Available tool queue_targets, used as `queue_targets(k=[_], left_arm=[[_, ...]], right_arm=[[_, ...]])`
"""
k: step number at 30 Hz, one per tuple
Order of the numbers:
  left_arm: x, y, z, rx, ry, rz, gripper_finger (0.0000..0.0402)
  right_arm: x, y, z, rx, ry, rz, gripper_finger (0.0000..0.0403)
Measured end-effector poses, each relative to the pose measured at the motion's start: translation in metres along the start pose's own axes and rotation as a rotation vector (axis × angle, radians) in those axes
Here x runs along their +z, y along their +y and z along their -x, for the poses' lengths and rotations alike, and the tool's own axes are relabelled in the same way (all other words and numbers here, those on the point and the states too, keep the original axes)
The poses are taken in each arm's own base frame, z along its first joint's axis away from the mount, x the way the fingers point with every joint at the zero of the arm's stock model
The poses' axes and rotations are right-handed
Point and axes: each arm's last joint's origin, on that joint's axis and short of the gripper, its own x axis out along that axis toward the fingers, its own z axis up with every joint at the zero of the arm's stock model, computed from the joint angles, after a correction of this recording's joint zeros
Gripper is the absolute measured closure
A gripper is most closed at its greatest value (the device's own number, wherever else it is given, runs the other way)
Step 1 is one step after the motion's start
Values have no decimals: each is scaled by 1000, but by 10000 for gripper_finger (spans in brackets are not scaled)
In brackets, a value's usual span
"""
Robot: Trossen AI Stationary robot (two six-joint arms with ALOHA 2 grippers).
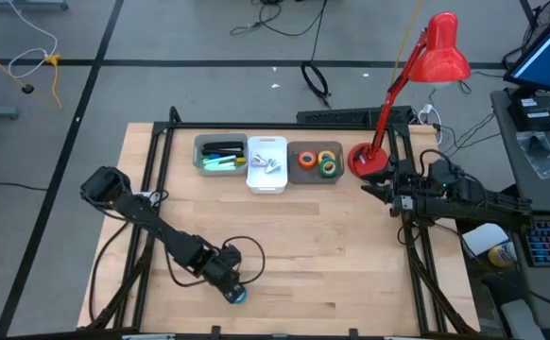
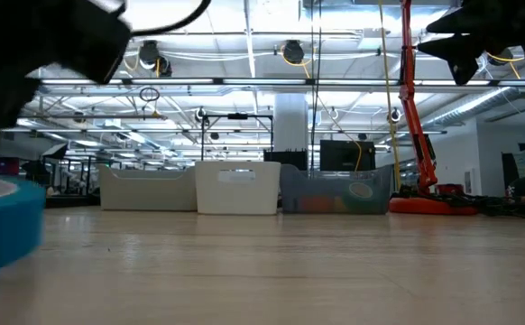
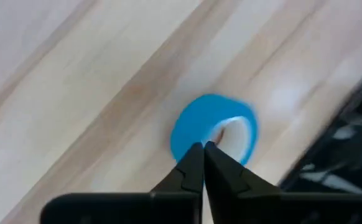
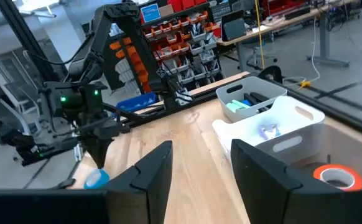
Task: Pick and place Stapler, Stapler remover, tape
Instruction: Put the blue tape into the black bin
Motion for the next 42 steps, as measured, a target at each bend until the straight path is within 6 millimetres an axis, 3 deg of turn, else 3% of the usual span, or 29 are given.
queue_targets(k=[8,19,25,36,42], left_arm=[[9,5,7,38,-69,-13,398],[4,-1,9,-18,-70,-12,350],[5,-7,10,-81,-86,-63,316],[6,-6,9,-70,-90,-35,331],[6,-6,9,-69,-87,22,310]], right_arm=[[-6,-2,-3,-8,23,-18,248],[-23,-8,-9,-24,72,-24,248],[-23,-9,-12,-4,11,-21,248],[-24,-9,-12,-3,10,-21,248],[-24,-9,-12,-4,11,-21,248]])
